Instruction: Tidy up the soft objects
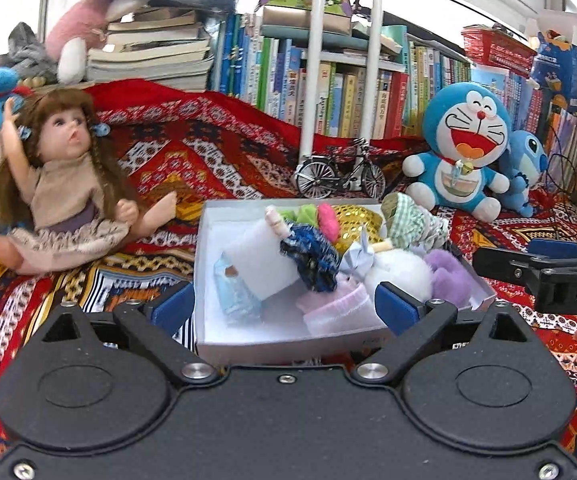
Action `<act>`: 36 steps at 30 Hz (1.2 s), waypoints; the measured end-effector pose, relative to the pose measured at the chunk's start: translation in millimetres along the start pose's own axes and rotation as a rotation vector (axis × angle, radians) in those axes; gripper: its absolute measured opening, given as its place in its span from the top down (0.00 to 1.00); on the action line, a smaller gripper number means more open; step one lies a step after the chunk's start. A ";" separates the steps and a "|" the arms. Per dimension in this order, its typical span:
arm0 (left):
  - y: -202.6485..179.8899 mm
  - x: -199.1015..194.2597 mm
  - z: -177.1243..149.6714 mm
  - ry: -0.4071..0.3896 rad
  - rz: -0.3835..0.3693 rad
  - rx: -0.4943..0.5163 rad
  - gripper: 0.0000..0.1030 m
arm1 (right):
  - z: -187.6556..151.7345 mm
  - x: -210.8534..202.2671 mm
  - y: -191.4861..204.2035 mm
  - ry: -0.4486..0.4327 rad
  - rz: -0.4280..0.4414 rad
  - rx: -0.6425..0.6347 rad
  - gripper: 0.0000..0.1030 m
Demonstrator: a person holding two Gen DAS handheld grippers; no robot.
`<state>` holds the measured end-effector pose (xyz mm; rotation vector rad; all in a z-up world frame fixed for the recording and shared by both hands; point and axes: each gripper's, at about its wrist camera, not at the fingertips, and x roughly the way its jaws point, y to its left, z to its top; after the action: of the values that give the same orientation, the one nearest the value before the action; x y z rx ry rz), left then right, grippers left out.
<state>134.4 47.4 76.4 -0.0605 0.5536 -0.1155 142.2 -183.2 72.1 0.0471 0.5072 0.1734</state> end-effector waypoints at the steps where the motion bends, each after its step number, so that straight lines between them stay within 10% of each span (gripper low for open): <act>1: 0.7 -0.6 -3.7 0.003 0.004 -0.010 0.06 | -2.9 -1.2 0.5 -0.001 -0.007 -0.004 0.00; 36: -0.3 50.9 -66.7 0.120 0.146 -0.053 0.05 | -74.6 37.8 -2.0 0.165 -0.122 -0.006 0.00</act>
<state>142.1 39.0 -6.8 -0.0650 0.6792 0.0380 138.6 -178.3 -11.3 -0.0040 0.6725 0.0591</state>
